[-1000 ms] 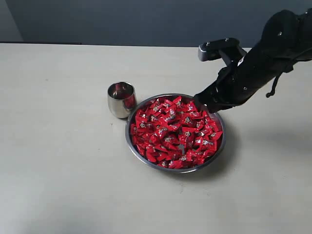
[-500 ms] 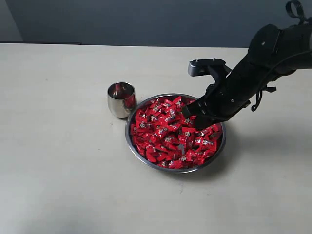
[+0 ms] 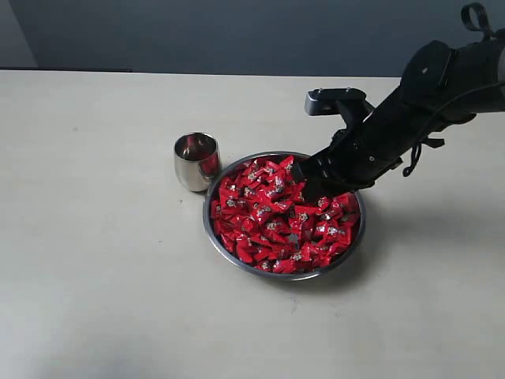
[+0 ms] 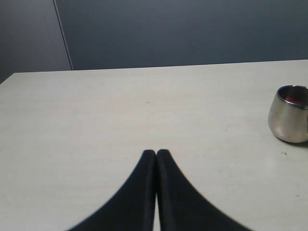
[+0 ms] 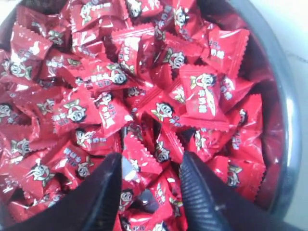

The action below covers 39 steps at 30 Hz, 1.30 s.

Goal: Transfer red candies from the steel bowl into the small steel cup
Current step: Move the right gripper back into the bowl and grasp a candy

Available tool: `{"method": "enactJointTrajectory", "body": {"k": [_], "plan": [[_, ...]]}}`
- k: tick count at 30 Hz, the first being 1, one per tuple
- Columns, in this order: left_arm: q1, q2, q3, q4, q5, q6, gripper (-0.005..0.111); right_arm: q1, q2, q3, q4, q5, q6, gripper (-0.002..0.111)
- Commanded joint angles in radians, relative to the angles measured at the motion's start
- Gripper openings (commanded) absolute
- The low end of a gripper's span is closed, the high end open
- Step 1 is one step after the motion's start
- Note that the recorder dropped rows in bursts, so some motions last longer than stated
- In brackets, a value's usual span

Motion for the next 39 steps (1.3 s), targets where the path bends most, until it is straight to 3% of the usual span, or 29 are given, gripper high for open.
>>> {"method": "enactJointTrajectory", "body": {"k": [1, 19, 30, 32, 34, 35, 39], "plan": [[0.001, -0.004, 0.004, -0.001, -0.002, -0.001, 0.000, -0.002, 0.046, -0.044, 0.008, 0.025, -0.009, 0.039], [0.001, -0.004, 0.004, -0.001, -0.002, -0.001, 0.000, 0.019, 0.124, -0.077, 0.010, 0.093, -0.009, 0.039], [0.001, -0.004, 0.004, -0.001, -0.002, -0.001, 0.000, 0.073, 0.124, -0.077, -0.138, 0.042, 0.056, 0.039], [0.001, -0.004, 0.004, -0.001, -0.002, -0.001, 0.000, 0.073, 0.124, -0.077, -0.138, 0.037, 0.056, 0.032], [0.001, -0.004, 0.004, -0.001, -0.002, -0.001, 0.000, 0.078, 0.124, -0.077, -0.140, 0.036, 0.054, 0.005], [0.001, -0.004, 0.004, -0.001, -0.002, -0.001, 0.000, 0.078, 0.124, -0.077, -0.140, 0.036, 0.054, 0.000], [0.001, -0.004, 0.004, -0.001, -0.002, -0.001, 0.000, 0.078, 0.124, -0.077, -0.144, 0.036, 0.054, 0.000]]}}
